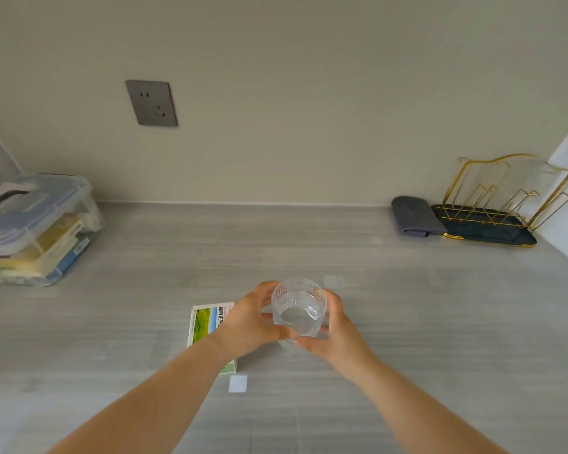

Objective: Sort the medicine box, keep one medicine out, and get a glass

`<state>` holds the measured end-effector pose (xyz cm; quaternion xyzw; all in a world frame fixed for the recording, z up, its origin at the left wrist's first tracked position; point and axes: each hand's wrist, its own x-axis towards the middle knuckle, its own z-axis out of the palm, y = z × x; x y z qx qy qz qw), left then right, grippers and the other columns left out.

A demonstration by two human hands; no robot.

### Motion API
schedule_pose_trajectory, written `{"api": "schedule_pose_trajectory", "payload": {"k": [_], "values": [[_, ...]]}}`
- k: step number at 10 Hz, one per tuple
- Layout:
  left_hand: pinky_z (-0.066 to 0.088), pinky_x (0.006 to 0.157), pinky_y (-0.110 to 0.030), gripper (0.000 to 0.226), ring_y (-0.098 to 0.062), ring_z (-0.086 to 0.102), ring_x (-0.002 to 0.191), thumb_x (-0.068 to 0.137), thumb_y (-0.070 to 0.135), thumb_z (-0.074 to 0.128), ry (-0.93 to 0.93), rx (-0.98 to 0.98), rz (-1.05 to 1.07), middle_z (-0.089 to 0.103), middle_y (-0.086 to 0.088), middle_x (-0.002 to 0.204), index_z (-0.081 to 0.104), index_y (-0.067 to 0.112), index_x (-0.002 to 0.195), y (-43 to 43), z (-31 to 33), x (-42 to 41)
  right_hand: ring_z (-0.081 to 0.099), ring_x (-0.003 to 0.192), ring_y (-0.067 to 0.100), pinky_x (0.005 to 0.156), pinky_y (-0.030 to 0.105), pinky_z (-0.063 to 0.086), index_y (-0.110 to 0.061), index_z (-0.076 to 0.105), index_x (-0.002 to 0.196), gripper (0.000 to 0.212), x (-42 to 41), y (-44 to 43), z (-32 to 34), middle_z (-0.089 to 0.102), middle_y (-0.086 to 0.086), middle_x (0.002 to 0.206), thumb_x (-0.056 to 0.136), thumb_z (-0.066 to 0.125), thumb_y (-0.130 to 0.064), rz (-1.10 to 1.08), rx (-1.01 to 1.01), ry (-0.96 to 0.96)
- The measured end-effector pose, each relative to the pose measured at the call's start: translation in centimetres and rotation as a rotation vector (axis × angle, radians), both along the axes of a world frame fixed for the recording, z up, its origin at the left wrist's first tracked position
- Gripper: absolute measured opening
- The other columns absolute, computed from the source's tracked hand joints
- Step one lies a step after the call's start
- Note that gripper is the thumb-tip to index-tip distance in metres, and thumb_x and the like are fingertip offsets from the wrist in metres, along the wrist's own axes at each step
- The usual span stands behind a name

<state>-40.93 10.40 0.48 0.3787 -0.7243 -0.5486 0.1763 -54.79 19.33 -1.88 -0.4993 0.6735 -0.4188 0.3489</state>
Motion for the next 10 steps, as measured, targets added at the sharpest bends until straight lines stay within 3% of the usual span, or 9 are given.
{"api": "schedule_pose_trajectory", "payload": {"k": [2, 3, 5, 6, 7, 9, 10], "values": [[0.049, 0.093, -0.037, 0.062, -0.013, 0.06, 0.097, 0.058, 0.01, 0.081, -0.028, 0.026, -0.003, 0.055, 0.01, 0.108, 0.043, 0.044, 0.095, -0.4, -0.5, 0.3, 0.051, 0.106, 0.012, 0.098, 0.034, 0.045, -0.018, 0.026, 0.126, 0.079, 0.2, -0.8, -0.9, 0.045, -0.022, 0.104, 0.065, 0.076, -0.013, 0.013, 0.026, -0.017], [0.047, 0.097, -0.042, 0.067, -0.018, 0.059, 0.103, 0.06, 0.011, 0.08, -0.05, 0.049, 0.004, 0.055, 0.001, 0.118, 0.042, 0.033, 0.111, -0.2, -1.0, 0.4, 0.053, 0.107, 0.015, 0.098, 0.034, 0.045, -0.016, 0.026, 0.127, 0.079, 0.3, -0.8, -1.3, 0.044, -0.023, 0.102, 0.065, 0.076, -0.011, 0.018, 0.043, -0.027], [0.047, 0.097, -0.042, 0.067, -0.018, 0.058, 0.105, 0.059, 0.011, 0.08, -0.081, 0.061, -0.017, 0.055, 0.006, 0.112, 0.04, 0.039, 0.104, -0.4, -1.5, 0.5, 0.057, 0.103, 0.018, 0.094, 0.038, 0.048, -0.018, 0.028, 0.124, 0.078, 0.5, -0.7, -1.8, 0.047, -0.019, 0.1, 0.064, 0.076, -0.012, 0.002, 0.068, -0.028], [0.046, 0.098, -0.046, 0.071, -0.021, 0.057, 0.108, 0.058, 0.014, 0.081, -0.087, 0.075, -0.021, 0.056, 0.003, 0.119, 0.042, 0.032, 0.115, -0.3, -1.8, 0.5, 0.058, 0.102, 0.017, 0.093, 0.036, 0.049, -0.029, 0.028, 0.117, 0.074, 0.4, -0.7, -2.2, 0.047, -0.022, 0.099, 0.063, 0.077, -0.014, -0.007, 0.07, -0.042], [0.045, 0.099, -0.045, 0.075, -0.02, 0.054, 0.112, 0.057, 0.018, 0.081, -0.092, 0.057, -0.025, 0.056, 0.005, 0.119, 0.041, 0.032, 0.119, -0.3, -2.1, 0.7, 0.059, 0.102, 0.016, 0.09, 0.033, 0.05, -0.033, 0.026, 0.117, 0.075, 0.5, -0.6, -2.5, 0.047, -0.023, 0.101, 0.063, 0.077, -0.019, -0.014, 0.083, -0.03], [0.036, 0.105, -0.035, 0.076, -0.018, 0.045, 0.122, 0.067, 0.019, 0.076, -0.16, 0.014, 0.031, 0.051, 0.009, 0.123, 0.034, 0.03, 0.13, 0.5, -2.5, 1.5, 0.053, 0.111, 0.016, 0.093, 0.028, 0.045, -0.022, 0.025, 0.131, 0.083, 0.6, -0.3, -2.7, 0.048, -0.011, 0.114, 0.065, 0.076, -0.021, -0.029, 0.093, 0.033], [0.03, 0.102, -0.027, 0.074, -0.017, 0.037, 0.128, 0.074, 0.022, 0.07, -0.256, -0.074, 0.109, 0.045, 0.003, 0.135, 0.028, 0.027, 0.134, 2.5, -2.5, 2.6, 0.048, 0.12, 0.018, 0.095, 0.026, 0.039, -0.014, 0.021, 0.136, 0.08, 0.9, 1.0, -2.9, 0.049, 0.003, 0.131, 0.072, 0.07, -0.018, -0.102, 0.118, 0.166]]}}
